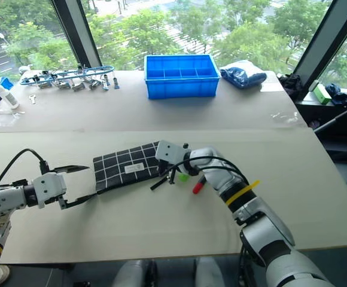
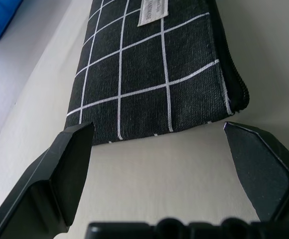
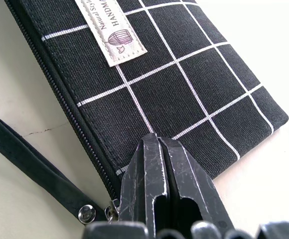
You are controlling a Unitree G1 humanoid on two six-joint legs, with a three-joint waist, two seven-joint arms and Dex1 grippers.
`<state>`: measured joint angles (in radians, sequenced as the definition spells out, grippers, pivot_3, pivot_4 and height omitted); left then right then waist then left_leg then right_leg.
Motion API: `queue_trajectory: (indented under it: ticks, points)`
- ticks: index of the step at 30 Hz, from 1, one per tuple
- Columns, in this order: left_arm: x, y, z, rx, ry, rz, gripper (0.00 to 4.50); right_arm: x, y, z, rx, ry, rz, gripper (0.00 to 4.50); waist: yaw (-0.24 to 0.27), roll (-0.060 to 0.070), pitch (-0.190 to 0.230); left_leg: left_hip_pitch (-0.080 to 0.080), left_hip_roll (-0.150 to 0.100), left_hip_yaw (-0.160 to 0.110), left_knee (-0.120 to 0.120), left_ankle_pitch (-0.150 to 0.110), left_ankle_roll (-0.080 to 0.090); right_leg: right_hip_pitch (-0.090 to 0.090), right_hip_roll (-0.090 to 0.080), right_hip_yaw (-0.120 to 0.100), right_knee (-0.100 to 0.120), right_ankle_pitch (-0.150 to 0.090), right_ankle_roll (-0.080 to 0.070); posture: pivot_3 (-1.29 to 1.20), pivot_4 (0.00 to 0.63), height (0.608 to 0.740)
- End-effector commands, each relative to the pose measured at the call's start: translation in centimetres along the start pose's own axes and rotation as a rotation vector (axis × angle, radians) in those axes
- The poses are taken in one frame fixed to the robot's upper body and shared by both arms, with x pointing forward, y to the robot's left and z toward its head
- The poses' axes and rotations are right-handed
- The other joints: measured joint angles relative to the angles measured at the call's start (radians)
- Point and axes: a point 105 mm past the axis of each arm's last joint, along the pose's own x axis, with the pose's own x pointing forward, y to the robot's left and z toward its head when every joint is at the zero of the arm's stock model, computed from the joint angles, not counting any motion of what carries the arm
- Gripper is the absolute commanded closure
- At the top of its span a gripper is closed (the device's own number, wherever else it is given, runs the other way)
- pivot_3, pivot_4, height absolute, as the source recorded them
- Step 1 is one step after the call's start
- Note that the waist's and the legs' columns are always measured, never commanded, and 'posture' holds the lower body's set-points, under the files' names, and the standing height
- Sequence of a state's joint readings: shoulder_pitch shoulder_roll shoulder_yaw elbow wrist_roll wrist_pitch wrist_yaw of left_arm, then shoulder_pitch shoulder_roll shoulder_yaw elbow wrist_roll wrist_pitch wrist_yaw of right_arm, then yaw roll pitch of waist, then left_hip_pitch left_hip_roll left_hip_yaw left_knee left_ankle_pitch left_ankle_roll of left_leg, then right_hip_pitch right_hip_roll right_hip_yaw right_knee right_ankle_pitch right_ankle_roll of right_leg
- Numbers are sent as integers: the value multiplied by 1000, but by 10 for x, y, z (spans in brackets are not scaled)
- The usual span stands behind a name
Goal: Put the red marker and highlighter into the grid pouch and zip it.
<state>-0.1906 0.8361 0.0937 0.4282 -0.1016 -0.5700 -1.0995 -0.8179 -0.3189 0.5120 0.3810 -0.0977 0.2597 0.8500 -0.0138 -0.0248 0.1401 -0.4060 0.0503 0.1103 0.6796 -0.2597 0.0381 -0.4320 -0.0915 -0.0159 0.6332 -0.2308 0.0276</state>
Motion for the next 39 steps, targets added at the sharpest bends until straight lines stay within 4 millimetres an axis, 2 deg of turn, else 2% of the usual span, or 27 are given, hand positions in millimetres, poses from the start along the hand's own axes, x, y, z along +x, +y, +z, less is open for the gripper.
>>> queue_trajectory:
  ticks: [1,4,7,11,19,23,32,39]
  points:
    - [11,-12,0,18,-6,-61,0,-1,-1,5,-1,-22,-9,4468,0,0,0,0,0,0,0,0,0,0,0,0,0,0,0,0,150,740]
    - [16,-14,2,18,-24,-71,0,-1,-2,4,7,-20,-11,4468,2,0,0,0,0,0,0,0,0,0,0,0,0,0,0,0,150,740]
    - [19,-11,-3,47,4,-70,0,-2,-2,4,17,-22,-16,4468,2,0,0,0,0,0,0,0,0,1,0,0,0,0,0,0,150,740]
    - [32,-6,9,83,-50,-70,0,-5,-3,3,28,-20,-26,4468,7,1,-1,2,0,0,0,0,0,3,0,-1,0,0,0,0,150,740]
    - [43,-7,12,84,-81,-89,0,-7,-2,2,47,-20,-29,4468,8,1,-1,2,0,0,1,0,0,4,0,-1,0,0,0,0,150,740]
    - [45,-8,14,63,-99,-94,1054,-9,-1,0,52,-16,-34,4500,8,1,-1,2,-1,0,1,0,0,4,0,-1,0,0,0,0,150,740]
    - [44,-1,18,31,-136,-58,4389,-11,-5,-1,58,-11,-41,4500,2,1,-1,2,0,-1,1,0,0,3,0,-1,0,0,0,0,150,740]
    - [45,10,26,-6,-181,7,4473,-14,-13,7,135,-62,-57,4500,2,1,-1,1,0,-1,1,0,0,3,0,-1,-1,0,0,0,150,740]
